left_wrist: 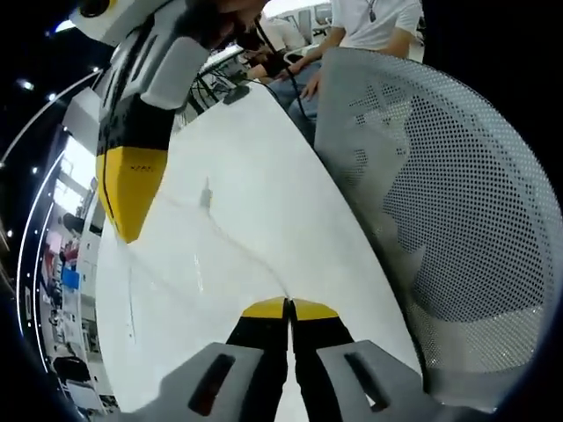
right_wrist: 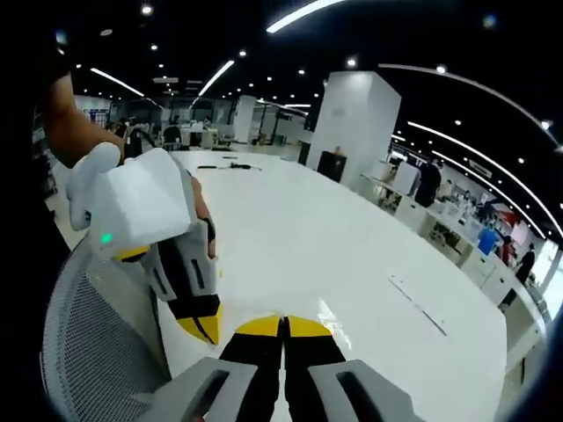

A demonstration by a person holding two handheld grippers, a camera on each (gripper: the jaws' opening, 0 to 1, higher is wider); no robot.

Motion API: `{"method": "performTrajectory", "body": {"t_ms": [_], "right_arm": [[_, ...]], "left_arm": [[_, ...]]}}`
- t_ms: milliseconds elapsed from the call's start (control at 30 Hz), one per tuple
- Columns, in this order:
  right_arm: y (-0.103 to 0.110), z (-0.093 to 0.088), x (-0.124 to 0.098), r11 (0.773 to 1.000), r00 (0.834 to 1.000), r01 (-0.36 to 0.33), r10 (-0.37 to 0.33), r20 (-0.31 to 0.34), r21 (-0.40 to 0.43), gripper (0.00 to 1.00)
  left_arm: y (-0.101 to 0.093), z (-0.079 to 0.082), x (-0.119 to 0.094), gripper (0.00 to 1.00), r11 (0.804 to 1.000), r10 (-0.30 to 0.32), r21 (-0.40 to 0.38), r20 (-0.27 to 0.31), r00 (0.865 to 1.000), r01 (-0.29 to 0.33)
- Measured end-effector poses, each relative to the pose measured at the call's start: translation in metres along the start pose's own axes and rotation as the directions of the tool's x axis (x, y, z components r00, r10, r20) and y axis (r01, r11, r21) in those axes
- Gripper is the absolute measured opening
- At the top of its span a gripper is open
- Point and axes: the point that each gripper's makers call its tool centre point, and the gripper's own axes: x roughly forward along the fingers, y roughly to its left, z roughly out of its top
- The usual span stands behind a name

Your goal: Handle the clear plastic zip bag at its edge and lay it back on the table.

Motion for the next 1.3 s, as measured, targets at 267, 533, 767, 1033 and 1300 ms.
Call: {"method": "performTrajectory", "body": {"t_ms": [267,533,767,1033,1300], "right_arm": [[-0.002,0.001,-0.004,1.0,1.0,0.02,-0.02,0.006,0.0,0.0],[-0.001,-0.009,0.002,0.997,0.998,0.05,-0.051,-0.031,-0.052,0.0],[0.006,-0.022,0.016,0.994,0.996,0.046,-0.053,-0.068,-0.102,0.0],[0.019,-0.033,0.029,0.988,0.996,0.01,-0.023,-0.083,-0.156,0.0],[0.025,-0.044,0.038,0.976,0.994,-0.004,-0.019,-0.103,-0.218,0.0]], "left_arm": [[0.004,0.0,-0.001,0.0,1.0,0.007,0.001,-0.001,1.0,-0.007],[0.016,0.006,-0.007,0.0,0.998,0.053,-0.026,0.048,0.997,-0.052],[0.028,0.018,-0.018,0.03,0.991,0.079,-0.122,0.123,0.989,-0.064],[0.036,0.02,-0.042,0.07,0.944,0.166,-0.317,0.218,0.962,-0.091],[0.037,0.003,-0.075,0.16,0.839,0.317,-0.525,0.257,0.913,-0.143]]}}
